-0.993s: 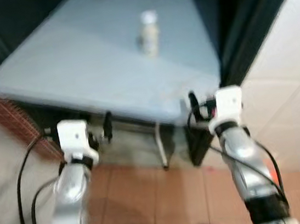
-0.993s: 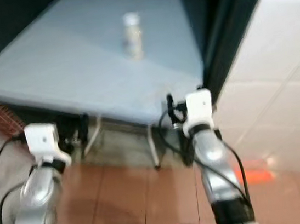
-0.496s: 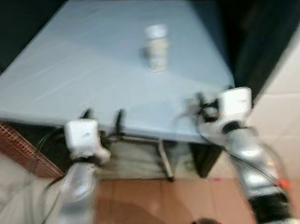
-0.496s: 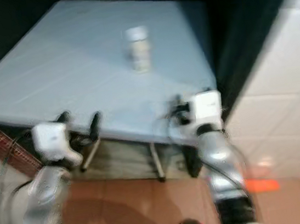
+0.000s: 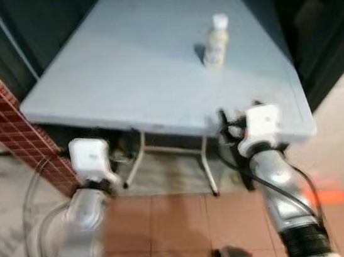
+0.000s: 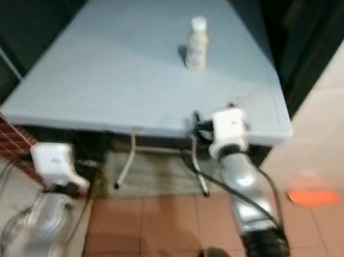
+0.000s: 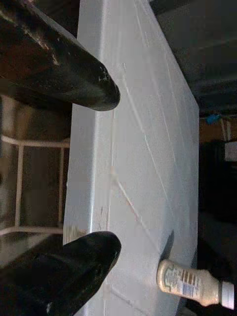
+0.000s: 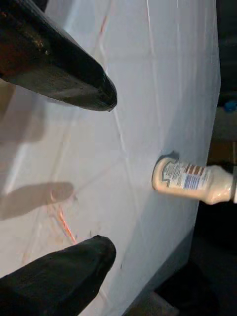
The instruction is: Restocking fridge
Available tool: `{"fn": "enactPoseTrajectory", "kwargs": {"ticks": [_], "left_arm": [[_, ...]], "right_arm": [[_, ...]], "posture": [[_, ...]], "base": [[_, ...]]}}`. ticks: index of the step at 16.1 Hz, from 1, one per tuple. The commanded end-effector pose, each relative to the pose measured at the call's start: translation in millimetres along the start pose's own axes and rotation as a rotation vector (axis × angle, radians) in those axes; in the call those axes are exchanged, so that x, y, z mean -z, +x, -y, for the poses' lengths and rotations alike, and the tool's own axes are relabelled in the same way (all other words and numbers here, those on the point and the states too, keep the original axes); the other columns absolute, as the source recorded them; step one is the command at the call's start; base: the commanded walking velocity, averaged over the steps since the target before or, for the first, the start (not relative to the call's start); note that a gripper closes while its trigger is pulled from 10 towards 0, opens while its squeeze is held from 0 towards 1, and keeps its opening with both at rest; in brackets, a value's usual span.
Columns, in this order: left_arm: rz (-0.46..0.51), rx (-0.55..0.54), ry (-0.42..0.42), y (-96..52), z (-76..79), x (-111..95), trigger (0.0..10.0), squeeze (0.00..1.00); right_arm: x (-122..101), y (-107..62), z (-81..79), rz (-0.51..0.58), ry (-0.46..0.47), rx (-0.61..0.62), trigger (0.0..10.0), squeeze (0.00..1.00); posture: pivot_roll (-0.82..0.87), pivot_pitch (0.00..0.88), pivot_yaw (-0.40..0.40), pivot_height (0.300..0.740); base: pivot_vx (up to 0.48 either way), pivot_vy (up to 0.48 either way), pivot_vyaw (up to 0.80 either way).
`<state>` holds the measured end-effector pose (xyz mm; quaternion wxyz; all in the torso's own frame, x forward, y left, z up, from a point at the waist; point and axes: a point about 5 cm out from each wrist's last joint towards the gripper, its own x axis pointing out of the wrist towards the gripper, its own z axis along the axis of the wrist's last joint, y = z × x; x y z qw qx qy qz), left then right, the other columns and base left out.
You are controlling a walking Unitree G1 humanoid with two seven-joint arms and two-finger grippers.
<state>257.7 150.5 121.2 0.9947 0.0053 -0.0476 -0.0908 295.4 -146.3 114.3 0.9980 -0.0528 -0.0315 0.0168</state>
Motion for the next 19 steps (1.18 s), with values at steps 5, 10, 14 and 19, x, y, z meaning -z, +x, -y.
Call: {"fn": "enactPoseTrajectory", "kwargs": {"ticks": [5, 10, 14, 19], "left_arm": [[0.039, 0.057, -0.028, 1.6, 10.8, -6.0, 10.0, 0.00], [0.042, 0.064, -0.028, 1.8, 11.4, -5.9, 10.0, 0.00], [0.044, 0.069, -0.027, 3.7, 11.4, -5.9, 10.0, 0.00], [0.050, 0.055, -0.037, 4.7, 10.1, -7.1, 10.0, 0.00]], "right_arm": [[-3.7, 0.1, 9.1, 0.020, -0.016, 0.027, 10.0, 0.00], [-6.5, 1.1, 7.4, 0.038, -0.031, 0.013, 10.0, 0.00], [-13.2, 4.6, 6.4, 0.065, -0.046, 0.009, 10.0, 0.00], [-14.8, 6.6, 7.5, 0.077, -0.064, 0.030, 10.0, 0.00]], "posture": [[0.02, 0.107, 0.022, 0.740], [0.02, 0.104, 0.020, 0.740], [0.01, 0.108, 0.026, 0.740], [0.01, 0.105, 0.025, 0.740]], "base": [[0.175, 0.000, 0.00], [0.349, 0.000, 0.00], [0.382, 0.000, 0.00], [0.225, 0.000, 0.00]]}}
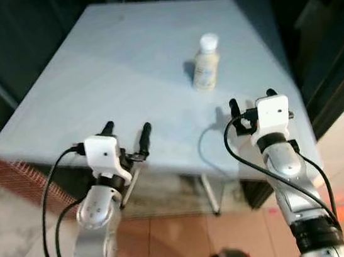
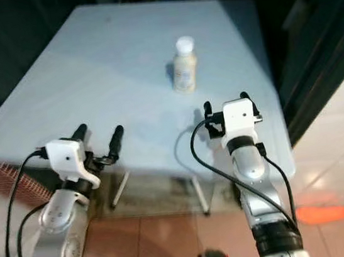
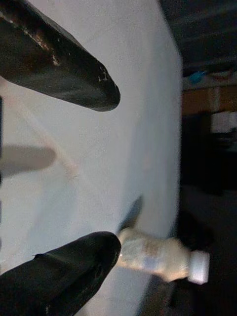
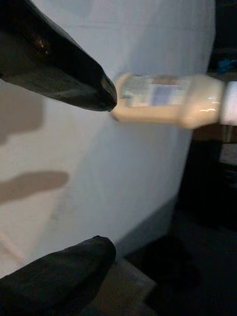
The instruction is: Restocking fridge
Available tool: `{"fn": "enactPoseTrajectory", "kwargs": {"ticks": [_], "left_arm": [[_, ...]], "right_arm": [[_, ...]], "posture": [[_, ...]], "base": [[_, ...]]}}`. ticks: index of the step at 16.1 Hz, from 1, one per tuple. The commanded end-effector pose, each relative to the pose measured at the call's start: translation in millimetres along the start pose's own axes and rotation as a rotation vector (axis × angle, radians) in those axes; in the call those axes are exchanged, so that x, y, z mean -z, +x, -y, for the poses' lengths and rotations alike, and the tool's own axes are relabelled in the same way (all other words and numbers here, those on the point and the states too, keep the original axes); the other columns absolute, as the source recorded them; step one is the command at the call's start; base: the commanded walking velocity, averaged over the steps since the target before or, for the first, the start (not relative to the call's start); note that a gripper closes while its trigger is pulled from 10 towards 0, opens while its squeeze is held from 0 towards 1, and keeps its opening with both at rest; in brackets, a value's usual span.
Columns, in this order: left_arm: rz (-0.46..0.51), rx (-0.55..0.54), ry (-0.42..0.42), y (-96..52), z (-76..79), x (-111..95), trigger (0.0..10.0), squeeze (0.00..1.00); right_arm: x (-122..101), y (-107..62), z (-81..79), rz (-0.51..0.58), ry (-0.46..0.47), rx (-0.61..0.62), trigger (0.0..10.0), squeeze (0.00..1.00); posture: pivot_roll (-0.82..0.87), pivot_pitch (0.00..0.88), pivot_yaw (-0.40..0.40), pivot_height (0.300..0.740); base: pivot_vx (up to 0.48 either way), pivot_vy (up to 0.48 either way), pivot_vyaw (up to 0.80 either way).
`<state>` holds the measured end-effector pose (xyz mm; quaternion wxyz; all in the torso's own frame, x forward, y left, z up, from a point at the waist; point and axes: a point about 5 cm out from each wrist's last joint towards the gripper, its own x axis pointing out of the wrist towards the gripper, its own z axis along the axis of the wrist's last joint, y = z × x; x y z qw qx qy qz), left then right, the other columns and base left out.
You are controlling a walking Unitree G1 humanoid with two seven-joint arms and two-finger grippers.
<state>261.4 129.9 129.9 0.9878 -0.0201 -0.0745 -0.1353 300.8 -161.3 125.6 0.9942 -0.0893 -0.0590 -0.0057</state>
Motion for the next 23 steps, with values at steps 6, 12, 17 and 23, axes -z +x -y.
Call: {"fn": "enactPoseTrajectory", "kwargs": {"ticks": [6, 12, 17, 23], "left_arm": [[-0.025, -0.067, 0.030, -11.4, -16.6, 1.5, 10.0, 0.00], [-0.089, -0.068, 0.040, -24.9, -28.4, 2.5, 10.0, 0.00], [-0.102, -0.053, 0.045, -29.5, -27.5, -2.3, 10.0, 0.00], [-0.122, -0.054, 0.062, -37.3, -30.8, -6.9, 10.0, 0.00]], "right_arm": [[-13.7, -2.5, -15.6, 0.066, 0.002, -0.031, 10.0, 0.00], [-49.1, 24.5, -12.5, 0.190, 0.032, 0.017, 10.0, 1.00], [-74.9, 54.2, -21.0, 0.260, 0.064, -0.021, 10.0, 0.00], [-82.4, 76.0, -13.8, 0.282, 0.048, 0.013, 10.0, 0.00]], "posture": [[0.02, 0.114, 0.027, 0.740], [0.05, 0.163, 0.038, 0.740], [0.09, 0.188, 0.052, 0.740], [0.13, 0.199, 0.059, 0.740]], "base": [[0.000, 0.000, 0.00], [0.000, 0.000, 0.00], [0.000, 0.000, 0.00], [0.000, 0.000, 0.00]]}}
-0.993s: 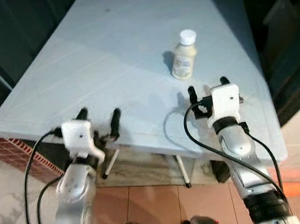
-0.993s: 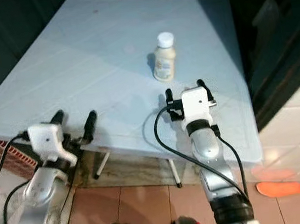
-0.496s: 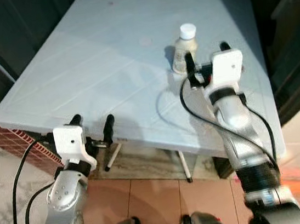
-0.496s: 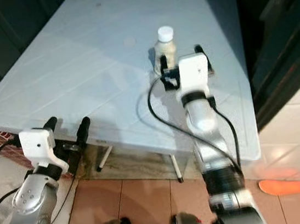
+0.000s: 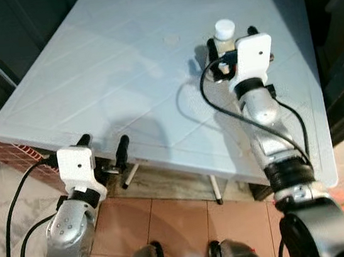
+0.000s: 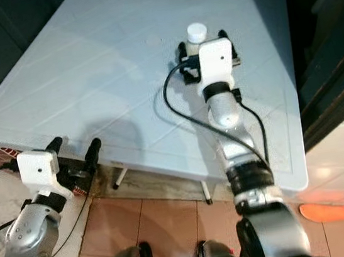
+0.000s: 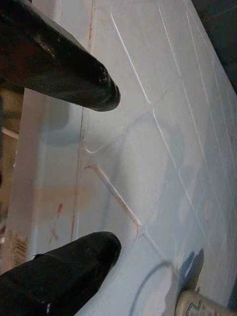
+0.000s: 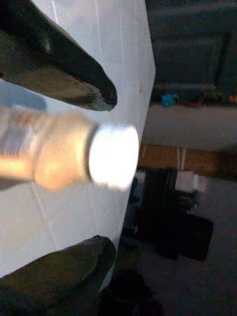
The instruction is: Restocking fridge
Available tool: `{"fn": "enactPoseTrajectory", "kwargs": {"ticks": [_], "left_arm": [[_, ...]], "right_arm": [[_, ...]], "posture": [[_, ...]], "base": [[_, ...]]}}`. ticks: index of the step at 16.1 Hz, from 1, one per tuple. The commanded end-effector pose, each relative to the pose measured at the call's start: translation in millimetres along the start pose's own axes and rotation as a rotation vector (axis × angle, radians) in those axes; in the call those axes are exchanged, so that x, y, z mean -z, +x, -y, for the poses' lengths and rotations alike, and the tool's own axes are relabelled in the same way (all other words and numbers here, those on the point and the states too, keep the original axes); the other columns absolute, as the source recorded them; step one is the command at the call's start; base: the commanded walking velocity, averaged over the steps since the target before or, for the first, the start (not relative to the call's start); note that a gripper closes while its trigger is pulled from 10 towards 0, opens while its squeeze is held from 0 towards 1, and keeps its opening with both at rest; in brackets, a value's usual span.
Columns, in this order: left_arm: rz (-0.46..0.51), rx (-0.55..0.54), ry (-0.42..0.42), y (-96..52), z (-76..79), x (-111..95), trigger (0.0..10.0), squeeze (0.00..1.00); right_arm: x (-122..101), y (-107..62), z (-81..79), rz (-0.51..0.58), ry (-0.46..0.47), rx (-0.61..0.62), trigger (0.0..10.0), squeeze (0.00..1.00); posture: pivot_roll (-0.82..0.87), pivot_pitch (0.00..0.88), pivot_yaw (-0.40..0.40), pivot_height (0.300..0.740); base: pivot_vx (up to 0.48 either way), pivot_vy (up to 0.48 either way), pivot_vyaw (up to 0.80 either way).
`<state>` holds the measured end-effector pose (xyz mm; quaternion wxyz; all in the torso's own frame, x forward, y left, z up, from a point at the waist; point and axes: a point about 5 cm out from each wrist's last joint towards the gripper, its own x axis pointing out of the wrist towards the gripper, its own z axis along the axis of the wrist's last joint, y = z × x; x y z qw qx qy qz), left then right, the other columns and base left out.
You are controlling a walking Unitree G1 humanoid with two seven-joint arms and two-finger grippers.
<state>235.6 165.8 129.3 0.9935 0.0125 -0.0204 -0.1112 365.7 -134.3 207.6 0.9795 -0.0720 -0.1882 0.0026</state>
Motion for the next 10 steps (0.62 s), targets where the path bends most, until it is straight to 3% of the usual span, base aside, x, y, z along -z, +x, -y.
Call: {"fn": "enactPoseTrajectory", "kwargs": {"ticks": [1, 6, 10], "left_arm": [[-0.007, -0.010, 0.010, -3.3, -4.0, -1.5, 10.0, 0.00], [-0.012, -0.004, 0.014, -4.0, -3.3, -2.9, 10.0, 0.00], [-0.014, 0.001, 0.028, -4.8, -5.0, -4.9, 10.0, 0.00]], "right_arm": [[-5.2, 5.1, 0.5, 0.026, 0.007, 0.012, 10.0, 0.00], [-7.4, 15.2, 2.4, 0.042, 0.010, 0.023, 10.0, 0.00], [-6.1, 20.9, -5.3, 0.036, 0.017, -0.004, 10.0, 0.00]], "posture": [[0.13, 0.199, 0.059, 0.740], [0.14, 0.197, 0.062, 0.740], [0.16, 0.200, 0.062, 0.740]], "base": [[0.000, 0.000, 0.00], [0.000, 0.000, 0.00], [0.000, 0.000, 0.00]]}}
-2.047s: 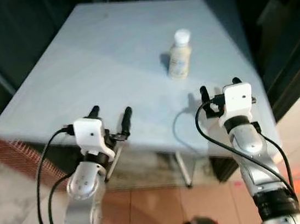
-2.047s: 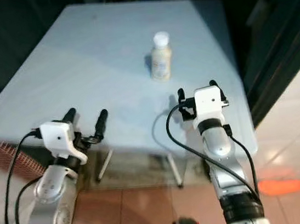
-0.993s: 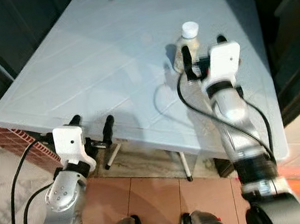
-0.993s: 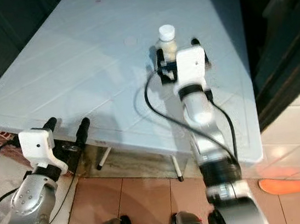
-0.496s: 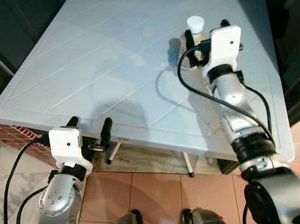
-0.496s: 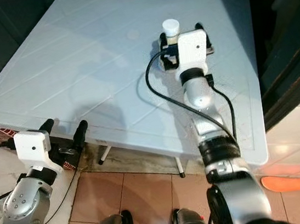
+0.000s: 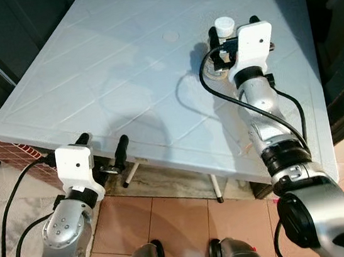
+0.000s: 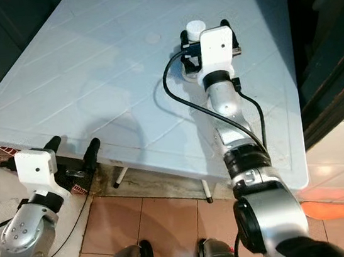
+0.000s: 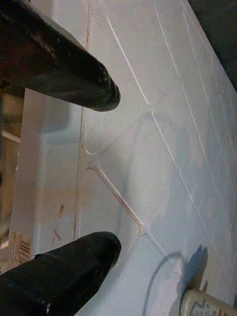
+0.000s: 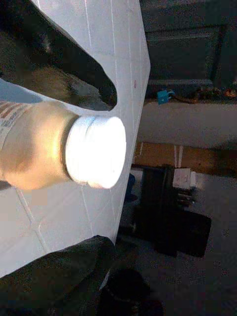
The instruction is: Restocking fridge
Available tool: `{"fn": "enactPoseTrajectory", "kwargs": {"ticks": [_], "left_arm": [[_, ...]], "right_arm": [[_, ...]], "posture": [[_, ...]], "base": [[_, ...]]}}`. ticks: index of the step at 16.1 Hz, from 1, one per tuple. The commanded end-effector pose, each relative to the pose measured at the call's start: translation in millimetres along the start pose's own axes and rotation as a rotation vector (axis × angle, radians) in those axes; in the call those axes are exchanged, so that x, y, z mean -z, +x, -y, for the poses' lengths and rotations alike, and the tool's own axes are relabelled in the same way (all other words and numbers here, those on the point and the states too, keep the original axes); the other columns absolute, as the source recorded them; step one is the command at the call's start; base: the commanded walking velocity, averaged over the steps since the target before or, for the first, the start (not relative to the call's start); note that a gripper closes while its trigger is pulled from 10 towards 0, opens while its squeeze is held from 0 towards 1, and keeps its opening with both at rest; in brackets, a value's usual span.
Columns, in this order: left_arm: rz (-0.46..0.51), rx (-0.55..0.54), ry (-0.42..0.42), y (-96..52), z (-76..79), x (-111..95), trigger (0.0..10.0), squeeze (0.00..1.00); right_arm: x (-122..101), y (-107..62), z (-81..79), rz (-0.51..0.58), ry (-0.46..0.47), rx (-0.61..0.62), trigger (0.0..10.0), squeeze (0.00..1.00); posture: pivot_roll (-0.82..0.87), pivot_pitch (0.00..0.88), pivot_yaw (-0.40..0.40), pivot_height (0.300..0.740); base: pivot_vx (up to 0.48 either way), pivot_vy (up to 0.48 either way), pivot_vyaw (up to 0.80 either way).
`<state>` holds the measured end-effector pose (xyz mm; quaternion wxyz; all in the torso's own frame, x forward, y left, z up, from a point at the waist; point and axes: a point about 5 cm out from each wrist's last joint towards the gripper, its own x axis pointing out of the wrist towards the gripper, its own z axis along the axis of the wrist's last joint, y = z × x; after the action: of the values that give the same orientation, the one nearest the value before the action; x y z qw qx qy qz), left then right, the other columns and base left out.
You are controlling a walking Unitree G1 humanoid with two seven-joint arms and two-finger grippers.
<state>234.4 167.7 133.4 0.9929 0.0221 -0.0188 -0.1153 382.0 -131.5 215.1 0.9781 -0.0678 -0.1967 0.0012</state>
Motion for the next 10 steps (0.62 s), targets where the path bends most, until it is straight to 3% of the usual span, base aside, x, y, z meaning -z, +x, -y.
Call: {"fn": "enactPoseTrajectory", "kwargs": {"ticks": [1, 10], "left_arm": [[-0.009, -0.008, 0.012, -3.4, -3.9, -1.1, 10.0, 0.00], [-0.017, -0.007, 0.016, -3.6, -2.2, -1.6, 10.0, 0.00]], "right_arm": [[-4.6, 4.3, -3.6, 0.019, 0.009, -0.011, 10.0, 0.00], [-3.6, 20.0, -2.3, -0.015, 0.021, -0.025, 10.0, 0.00]], "posture": [[0.16, 0.201, 0.062, 0.740], [0.18, 0.217, 0.062, 0.740]], "base": [[0.000, 0.000, 0.00], [0.000, 0.000, 0.00]]}}
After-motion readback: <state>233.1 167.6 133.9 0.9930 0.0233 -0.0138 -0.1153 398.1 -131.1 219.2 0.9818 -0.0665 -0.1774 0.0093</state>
